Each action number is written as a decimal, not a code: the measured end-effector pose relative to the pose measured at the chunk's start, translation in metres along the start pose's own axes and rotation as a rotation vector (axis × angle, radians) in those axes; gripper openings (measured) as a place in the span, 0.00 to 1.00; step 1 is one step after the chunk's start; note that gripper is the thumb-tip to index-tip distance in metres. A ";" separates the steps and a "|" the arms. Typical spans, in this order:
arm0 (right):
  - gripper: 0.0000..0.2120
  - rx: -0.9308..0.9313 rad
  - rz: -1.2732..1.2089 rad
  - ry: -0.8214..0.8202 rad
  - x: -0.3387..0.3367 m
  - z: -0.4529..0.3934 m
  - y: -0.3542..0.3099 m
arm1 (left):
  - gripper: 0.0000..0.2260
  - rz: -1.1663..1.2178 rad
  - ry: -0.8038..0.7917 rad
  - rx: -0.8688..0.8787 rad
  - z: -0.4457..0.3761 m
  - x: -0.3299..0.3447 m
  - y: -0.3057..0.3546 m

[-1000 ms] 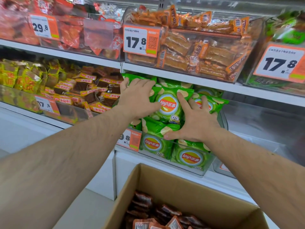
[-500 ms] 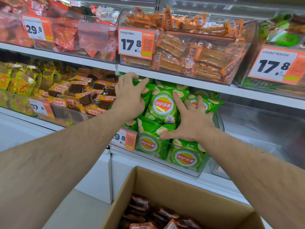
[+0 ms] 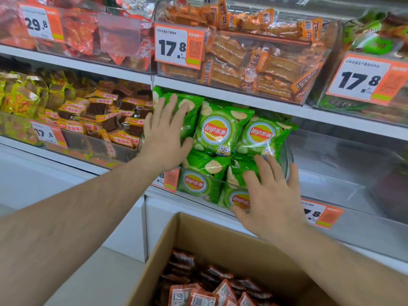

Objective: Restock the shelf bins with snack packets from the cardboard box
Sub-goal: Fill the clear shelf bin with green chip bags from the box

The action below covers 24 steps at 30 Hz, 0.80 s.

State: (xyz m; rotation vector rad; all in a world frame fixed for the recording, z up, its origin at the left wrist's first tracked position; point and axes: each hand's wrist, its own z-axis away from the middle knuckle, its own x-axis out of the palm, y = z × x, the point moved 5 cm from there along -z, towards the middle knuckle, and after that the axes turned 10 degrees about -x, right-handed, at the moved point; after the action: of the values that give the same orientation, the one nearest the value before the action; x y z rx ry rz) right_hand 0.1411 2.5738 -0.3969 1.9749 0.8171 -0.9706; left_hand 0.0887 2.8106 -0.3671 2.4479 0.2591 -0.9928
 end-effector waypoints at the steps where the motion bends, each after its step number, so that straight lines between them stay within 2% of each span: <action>1: 0.28 0.015 0.005 -0.002 0.004 0.006 0.001 | 0.29 0.024 0.021 0.043 0.009 -0.002 -0.003; 4: 0.20 0.057 0.028 0.041 0.008 0.012 0.011 | 0.19 -0.015 -0.009 0.194 0.032 -0.001 -0.015; 8: 0.22 0.089 0.002 0.053 0.013 0.008 0.017 | 0.23 -0.112 -0.164 0.280 0.043 0.008 -0.032; 12: 0.22 0.076 -0.043 0.022 0.019 0.002 0.016 | 0.25 -0.099 -0.269 0.262 0.038 0.011 -0.033; 14: 0.23 0.082 -0.058 0.003 0.021 0.000 0.017 | 0.22 -0.090 -0.297 0.260 0.036 0.010 -0.031; 17: 0.23 0.075 -0.071 0.008 0.022 -0.002 0.018 | 0.14 -0.108 -0.306 0.239 0.034 0.008 -0.031; 21: 0.25 0.048 -0.058 0.042 0.020 -0.008 0.027 | 0.14 -0.148 -0.317 0.226 0.030 0.010 -0.027; 24: 0.25 0.049 -0.042 0.041 0.023 -0.019 0.037 | 0.12 -0.131 -0.310 0.151 0.025 0.012 -0.023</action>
State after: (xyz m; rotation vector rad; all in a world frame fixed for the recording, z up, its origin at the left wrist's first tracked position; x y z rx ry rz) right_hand 0.1883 2.5759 -0.3953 2.0322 0.8685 -0.9864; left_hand 0.0741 2.8179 -0.3994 2.3867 0.2488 -1.4773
